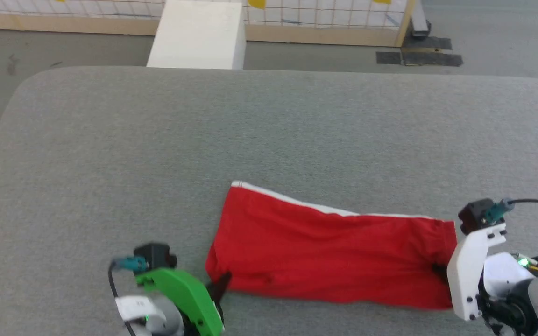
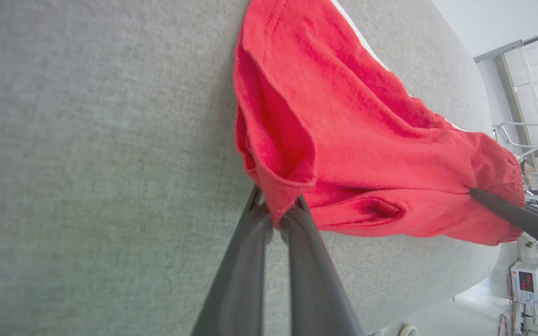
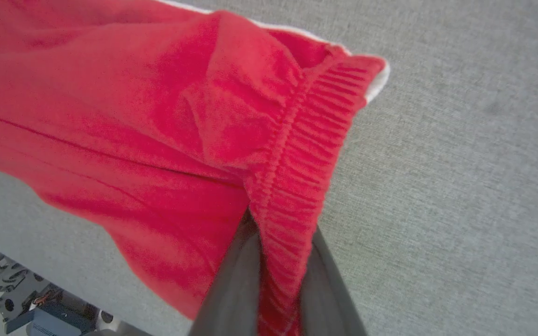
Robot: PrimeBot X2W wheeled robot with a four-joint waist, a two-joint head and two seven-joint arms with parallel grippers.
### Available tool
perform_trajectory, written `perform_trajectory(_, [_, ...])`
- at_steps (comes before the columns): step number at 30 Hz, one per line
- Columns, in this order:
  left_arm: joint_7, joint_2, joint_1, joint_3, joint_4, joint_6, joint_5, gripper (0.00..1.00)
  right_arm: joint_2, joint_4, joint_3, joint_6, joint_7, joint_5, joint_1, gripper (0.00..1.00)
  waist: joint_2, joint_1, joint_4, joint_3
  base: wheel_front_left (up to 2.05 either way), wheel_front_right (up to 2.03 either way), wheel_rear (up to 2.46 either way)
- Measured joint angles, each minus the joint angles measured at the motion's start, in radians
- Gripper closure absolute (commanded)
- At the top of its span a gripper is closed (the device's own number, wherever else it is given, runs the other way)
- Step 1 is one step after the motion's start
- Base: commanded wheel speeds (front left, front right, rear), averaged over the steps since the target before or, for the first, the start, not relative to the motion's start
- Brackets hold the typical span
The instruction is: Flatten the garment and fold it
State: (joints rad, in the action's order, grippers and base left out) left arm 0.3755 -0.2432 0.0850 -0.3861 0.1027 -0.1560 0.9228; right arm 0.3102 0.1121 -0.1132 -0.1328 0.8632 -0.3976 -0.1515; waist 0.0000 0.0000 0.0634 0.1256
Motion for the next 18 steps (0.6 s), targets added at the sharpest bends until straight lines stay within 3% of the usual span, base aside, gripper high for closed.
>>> perform_trajectory(6, [0.007,0.021,-0.099,-0.037,-0.040,-0.031,0.006,1.00,0.080,-0.017,-0.044,0.000,0.039,-0.062,0.050,1.00,0.0000,0.0000,0.049,-0.003,0.00,0.00,0.00])
perform_trajectory(7, [0.007,0.024,-0.102,-0.037,-0.042,-0.031,0.009,1.00,0.085,-0.017,-0.044,0.000,0.039,-0.063,0.051,0.56,0.0000,-0.0001,0.054,-0.003,0.00,0.00,0.00])
perform_trajectory(8, [0.007,0.025,-0.104,-0.037,-0.045,-0.032,0.011,0.86,0.087,-0.018,-0.043,0.000,0.036,-0.067,0.052,0.00,0.0000,0.0000,0.058,-0.003,0.00,0.00,0.00])
perform_trajectory(9, [0.007,0.024,-0.103,-0.037,-0.048,-0.033,0.011,0.25,0.087,-0.018,-0.041,0.000,0.030,-0.069,0.052,0.00,0.0000,-0.0001,0.062,-0.004,0.00,0.00,0.00])
perform_trajectory(10, [0.005,0.024,-0.103,-0.034,-0.050,-0.035,0.011,0.00,0.087,-0.020,-0.040,0.000,0.026,-0.069,0.054,0.00,0.0000,0.0000,0.063,-0.006,0.00,0.00,0.00])
perform_trajectory(14, [-0.014,0.000,-0.092,-0.008,-0.077,-0.040,0.001,0.00,0.073,-0.051,-0.002,0.000,-0.015,-0.069,0.088,0.00,0.0000,0.0000,0.061,-0.020,0.00,0.00,0.00])
perform_trajectory(18, [-0.123,-0.050,-0.043,0.054,-0.121,-0.033,-0.060,0.00,-0.015,-0.118,0.123,0.000,-0.089,-0.055,0.140,0.00,0.0000,-0.0001,0.050,-0.032,0.00,0.00,0.00])
